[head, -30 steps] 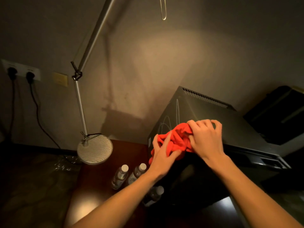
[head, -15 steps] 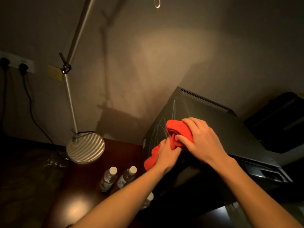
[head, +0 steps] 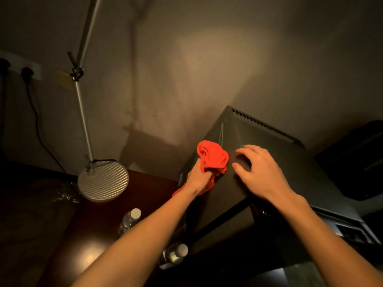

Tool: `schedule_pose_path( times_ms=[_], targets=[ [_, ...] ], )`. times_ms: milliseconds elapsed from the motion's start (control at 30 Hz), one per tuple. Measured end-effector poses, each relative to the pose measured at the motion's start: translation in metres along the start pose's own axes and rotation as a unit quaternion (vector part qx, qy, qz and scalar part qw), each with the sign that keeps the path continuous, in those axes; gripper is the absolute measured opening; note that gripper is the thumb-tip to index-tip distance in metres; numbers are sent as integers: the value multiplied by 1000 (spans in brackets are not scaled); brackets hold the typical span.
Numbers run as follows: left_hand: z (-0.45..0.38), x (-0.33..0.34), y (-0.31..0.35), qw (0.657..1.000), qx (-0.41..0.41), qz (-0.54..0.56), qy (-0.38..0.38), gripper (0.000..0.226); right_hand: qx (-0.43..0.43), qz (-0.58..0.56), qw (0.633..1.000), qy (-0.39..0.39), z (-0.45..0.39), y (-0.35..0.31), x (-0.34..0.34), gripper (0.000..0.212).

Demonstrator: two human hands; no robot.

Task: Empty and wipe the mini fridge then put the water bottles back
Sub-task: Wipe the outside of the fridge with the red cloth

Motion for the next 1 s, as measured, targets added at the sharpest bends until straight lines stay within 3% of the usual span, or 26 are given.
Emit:
schedule_pose_path(
  times_ms=[200, 300, 500, 600, 700, 833, 1000],
  targets=[
    [-23, 20, -52, 996, -86, -14, 15, 61, 6, 8, 1000, -10, -14, -6, 6, 54],
    [13, 12, -29, 994, -95, 56, 5, 45, 10, 8, 1000, -9, -20, -6, 8, 53],
    [52, 8, 19, 994, 38, 82, -64, 9, 21, -16, 999, 29, -23, -10, 11, 45],
    [38, 11, 48, 991, 89, 83, -63, 14, 30, -40, 997, 59, -24, -10, 10, 37],
    [8, 13, 63, 991, 80, 98, -52, 50, 27, -31, 997, 60, -29, -5, 12, 42],
    [-33, 14, 78, 990, 56, 126, -5, 35, 5, 3, 1000, 18, -39, 0, 14, 55],
    [-89, 14, 90, 995, -18, 65, 71, 27, 18, 37, 999, 14, -44, 4, 16, 46]
  ],
)
Point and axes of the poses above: each hand's wrist, its own z-axis away from the middle knuckle, its own x-axis out of the palm, y = z × x, the point moved 1 cm from there along -z, towards the middle knuckle, and after that the axes turned 7 degrees about -x, right-handed, at the moved point
